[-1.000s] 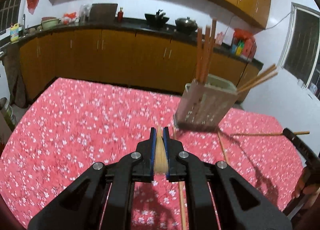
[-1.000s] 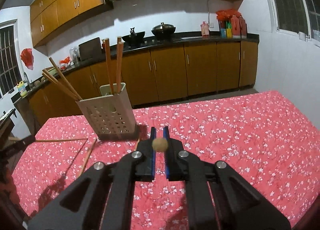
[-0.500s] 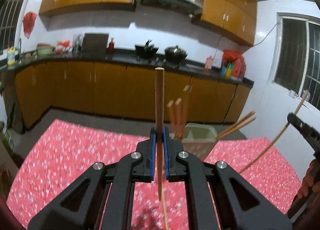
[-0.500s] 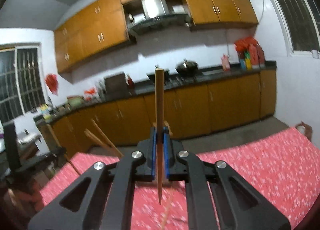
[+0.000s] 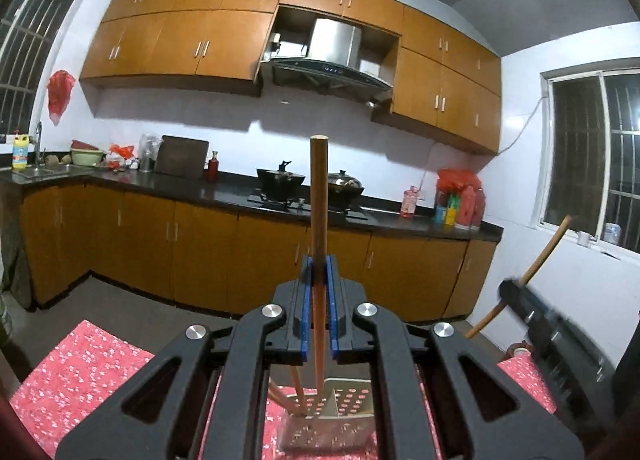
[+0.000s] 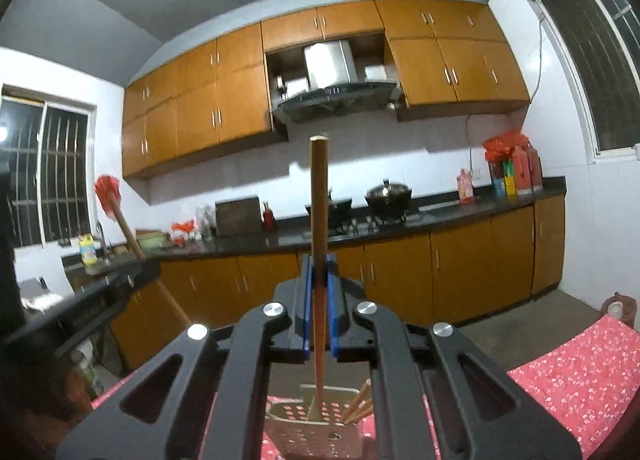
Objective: Organize utensils
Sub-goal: 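Lift both held chopsticks and carry them above the utensil holder, then open both tools to release the chopsticks into the utensil holder, then lower the right tool and grasp the last chopstick while the left tool grasps one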
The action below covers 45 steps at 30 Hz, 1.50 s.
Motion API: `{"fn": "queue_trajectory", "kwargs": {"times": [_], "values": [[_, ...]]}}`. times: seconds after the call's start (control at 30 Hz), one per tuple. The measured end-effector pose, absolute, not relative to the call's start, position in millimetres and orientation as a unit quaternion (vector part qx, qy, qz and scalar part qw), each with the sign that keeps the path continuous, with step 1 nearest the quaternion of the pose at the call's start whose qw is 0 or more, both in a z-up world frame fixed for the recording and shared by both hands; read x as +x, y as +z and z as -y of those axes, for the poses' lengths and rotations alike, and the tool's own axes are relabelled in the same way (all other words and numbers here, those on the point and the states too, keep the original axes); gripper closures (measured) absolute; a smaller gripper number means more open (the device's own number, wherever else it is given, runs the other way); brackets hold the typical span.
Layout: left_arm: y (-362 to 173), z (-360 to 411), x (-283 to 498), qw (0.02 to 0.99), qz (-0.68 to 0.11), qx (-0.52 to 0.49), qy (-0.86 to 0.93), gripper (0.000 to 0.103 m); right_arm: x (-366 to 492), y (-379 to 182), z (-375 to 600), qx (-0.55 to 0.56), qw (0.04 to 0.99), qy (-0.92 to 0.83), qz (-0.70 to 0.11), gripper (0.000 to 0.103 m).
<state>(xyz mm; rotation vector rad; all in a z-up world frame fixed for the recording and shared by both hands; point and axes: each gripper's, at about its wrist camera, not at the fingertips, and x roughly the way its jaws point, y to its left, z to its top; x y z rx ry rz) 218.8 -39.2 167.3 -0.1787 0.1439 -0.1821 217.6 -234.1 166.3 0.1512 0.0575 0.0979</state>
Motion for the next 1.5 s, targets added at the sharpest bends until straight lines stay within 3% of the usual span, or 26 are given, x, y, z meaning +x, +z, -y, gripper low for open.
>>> {"fn": "queue_trajectory", "kwargs": {"times": [0.4, 0.43, 0.53, 0.93, 1.1, 1.27, 1.5], "values": [[122.9, 44.1, 246.1, 0.983, -0.120, -0.094, -0.103, 0.095, 258.4, 125.8, 227.5, 0.078, 0.990, 0.063, -0.097, 0.093], [122.7, 44.0, 245.6, 0.983, -0.121, -0.094, -0.104, 0.093, 257.9, 124.3, 226.9, 0.081, 0.990, 0.065, -0.099, 0.093], [123.8, 40.8, 239.8, 0.984, -0.114, -0.094, -0.099, 0.067, 254.9, 125.8, 227.0, 0.087, 0.989, 0.068, -0.100, 0.088], [134.4, 9.0, 186.0, 0.982, -0.084, -0.127, -0.109, 0.066, 179.1, 129.8, 245.4, 0.092, 0.990, 0.071, -0.082, 0.084], [101.5, -9.1, 164.3, 0.982, -0.131, -0.107, -0.078, 0.066, 164.5, 68.2, 256.6, 0.078, 0.980, 0.034, -0.181, 0.078], [29.4, -16.9, 172.7, 0.961, -0.258, -0.082, -0.062, 0.066, 178.6, -24.7, 260.3, 0.098, 0.931, 0.030, -0.350, 0.077], [-46.9, -11.9, 169.4, 0.924, -0.367, -0.081, -0.073, 0.066, 168.4, -82.3, 232.9, 0.107, 0.896, 0.060, -0.426, 0.077]]}}
